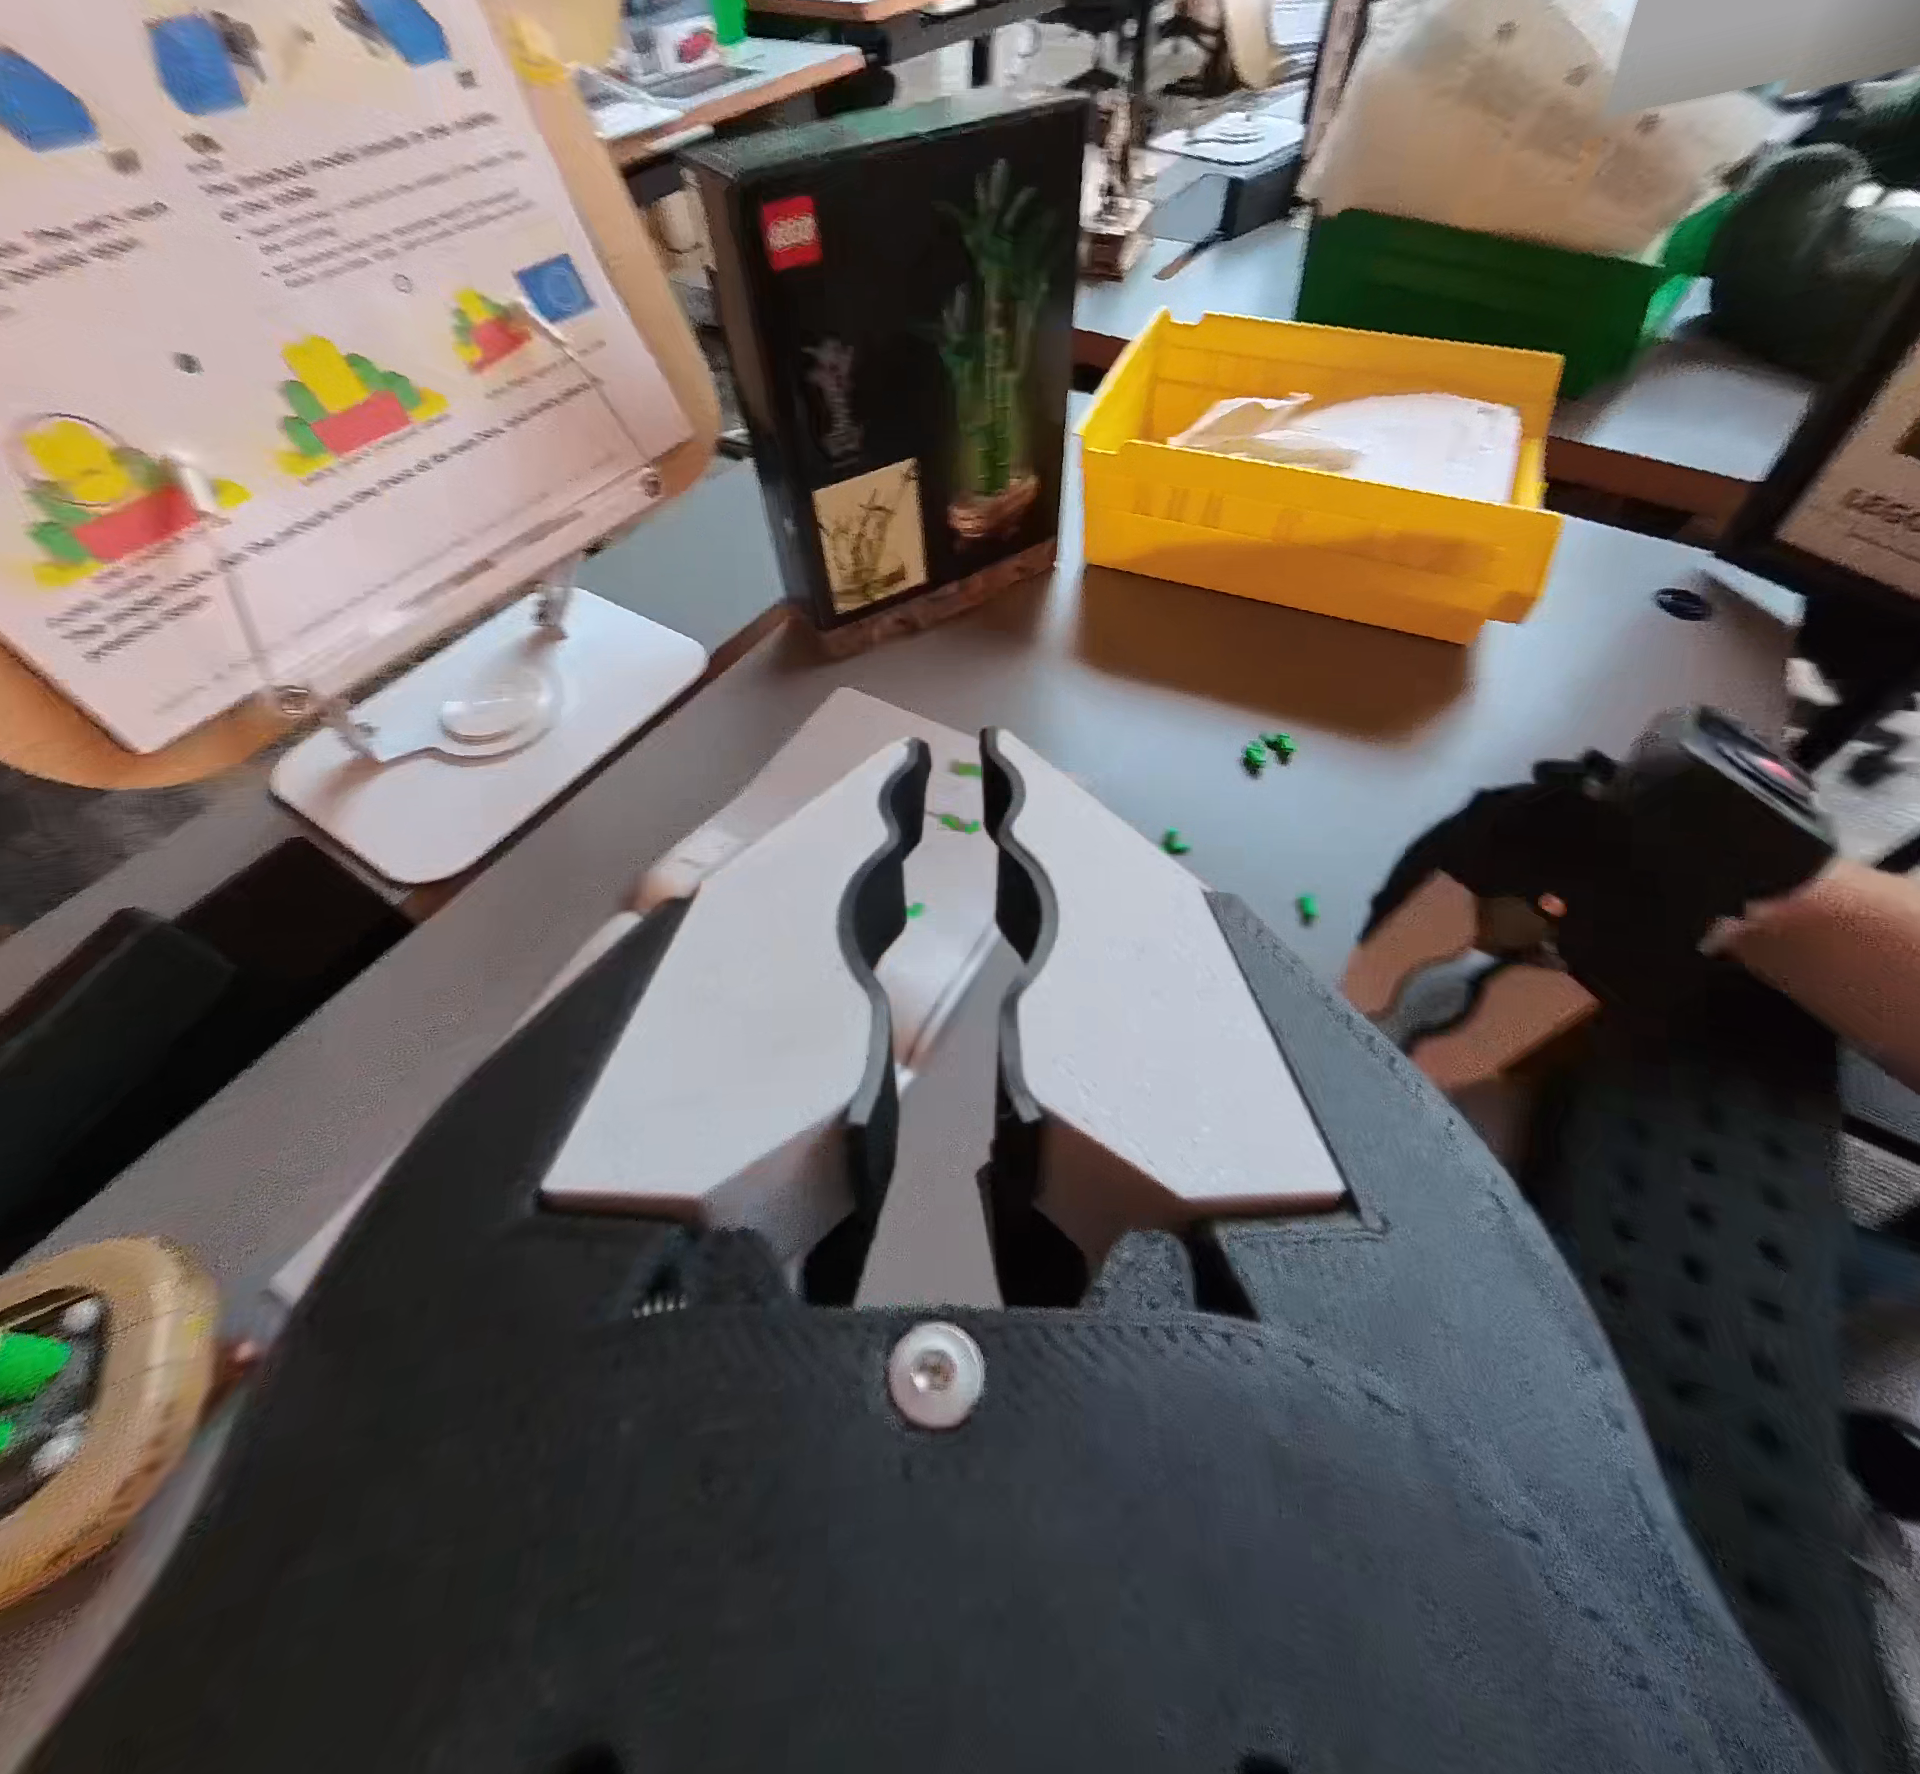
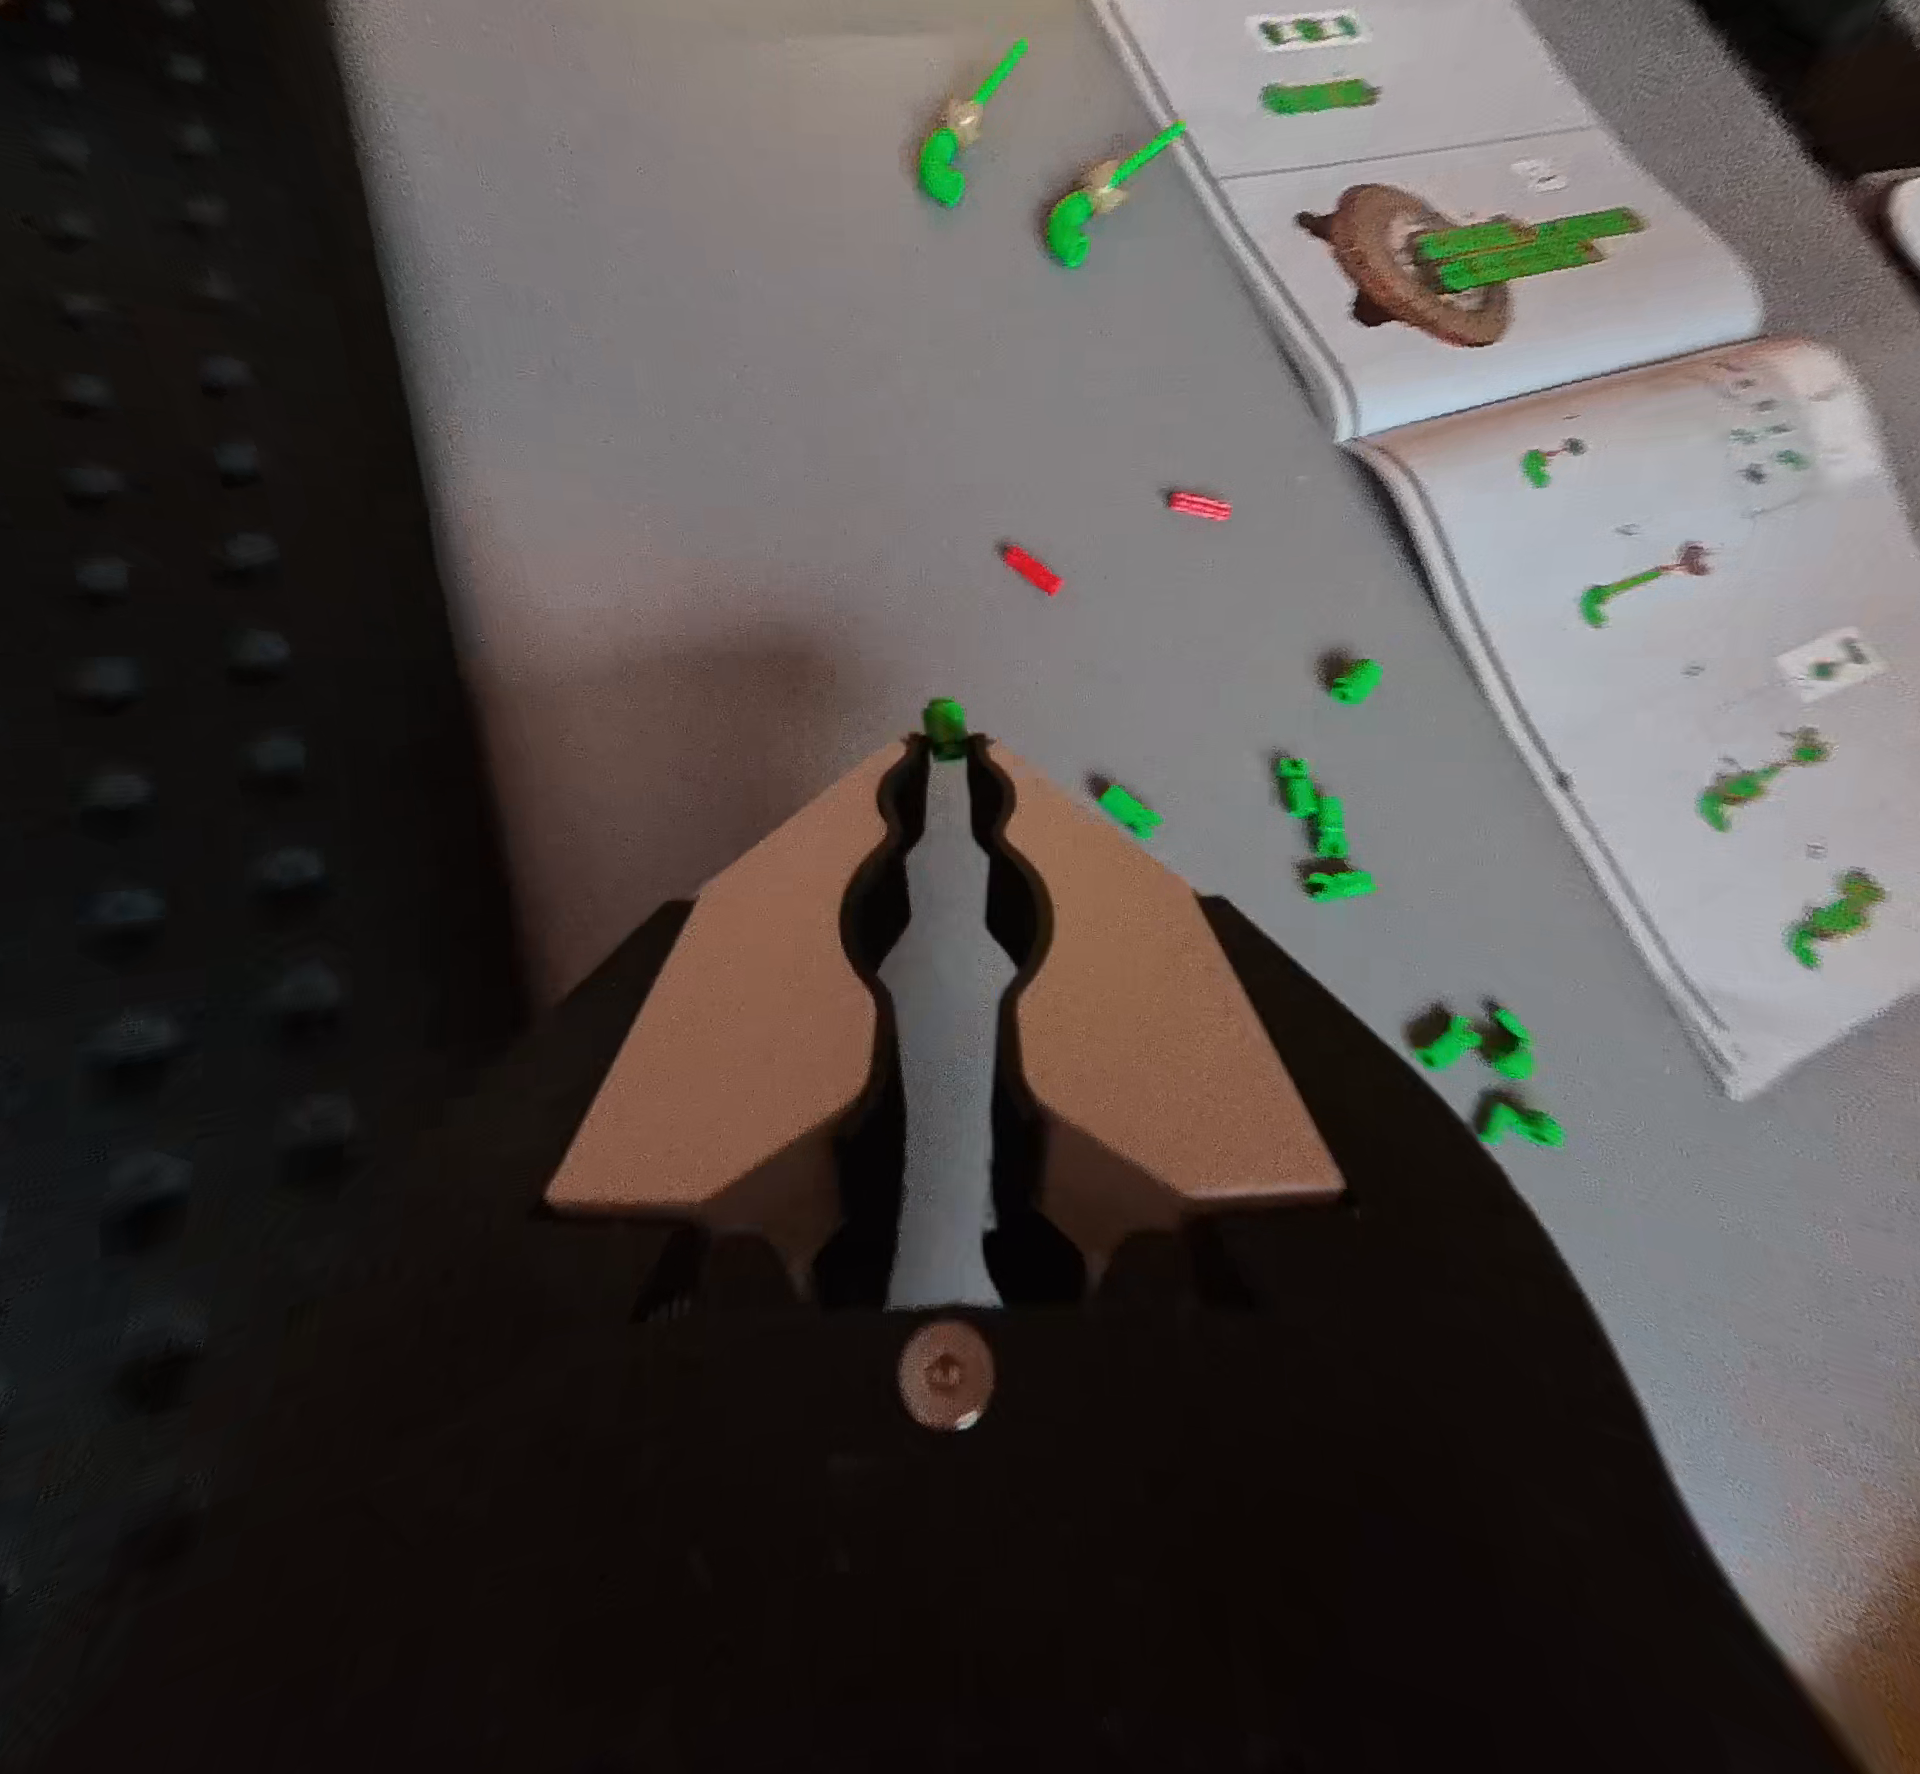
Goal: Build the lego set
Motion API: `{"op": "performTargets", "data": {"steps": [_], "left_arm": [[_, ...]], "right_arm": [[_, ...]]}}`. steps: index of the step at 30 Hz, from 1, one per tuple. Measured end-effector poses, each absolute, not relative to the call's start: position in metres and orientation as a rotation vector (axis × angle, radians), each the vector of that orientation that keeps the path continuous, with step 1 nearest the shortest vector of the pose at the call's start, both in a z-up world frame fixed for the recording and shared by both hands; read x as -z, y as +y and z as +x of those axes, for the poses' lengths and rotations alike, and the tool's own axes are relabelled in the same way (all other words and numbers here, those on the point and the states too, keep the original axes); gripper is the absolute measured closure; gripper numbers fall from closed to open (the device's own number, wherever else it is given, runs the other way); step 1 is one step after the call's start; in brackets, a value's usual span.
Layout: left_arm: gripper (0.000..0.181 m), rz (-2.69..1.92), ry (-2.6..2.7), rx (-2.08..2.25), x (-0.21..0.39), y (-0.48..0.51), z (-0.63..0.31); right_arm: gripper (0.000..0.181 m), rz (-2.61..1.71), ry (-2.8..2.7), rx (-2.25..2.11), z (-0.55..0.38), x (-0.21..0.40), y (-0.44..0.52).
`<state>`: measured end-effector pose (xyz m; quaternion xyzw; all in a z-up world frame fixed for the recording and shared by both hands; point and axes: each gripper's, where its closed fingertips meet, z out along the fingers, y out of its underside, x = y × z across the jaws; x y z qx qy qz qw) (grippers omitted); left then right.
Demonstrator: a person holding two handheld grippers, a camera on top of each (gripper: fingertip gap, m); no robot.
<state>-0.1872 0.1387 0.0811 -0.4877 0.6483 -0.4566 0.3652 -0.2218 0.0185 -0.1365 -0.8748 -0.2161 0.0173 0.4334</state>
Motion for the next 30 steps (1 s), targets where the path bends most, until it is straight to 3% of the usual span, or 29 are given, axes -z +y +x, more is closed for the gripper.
{"op": "performTargets", "data": {"steps": [1,7,13,16,24,30], "left_arm": [[0.172,-1.255,1.754,1.276,-0.074,0.123,-0.190],[0.154,-1.309,2.052,1.778,-0.055,0.065,-0.194],[0.148,-1.414,2.283,1.903,-0.028,0.030,-0.191],[0.144,-1.451,2.283,1.952,-0.026,0.023,-0.187],[0.167,-1.430,2.256,2.141,-0.032,0.022,-0.185],[0.168,-1.441,2.311,2.110,-0.024,0.018,-0.186]], "right_arm": [[0.175,-2.148,-0.527,-0.006,-0.209,0.124,0.016],[0.175,-2.007,-0.776,0.193,-0.176,0.026,0.004],[0.174,-1.953,-1.084,0.273,-0.181,-0.037,0.020],[0.174,-1.988,-1.121,0.187,-0.185,-0.042,0.026],[0.174,-1.942,-1.212,0.137,-0.188,-0.026,0.032],[0.174,-1.922,-1.233,0.129,-0.186,-0.022,0.028]]}}
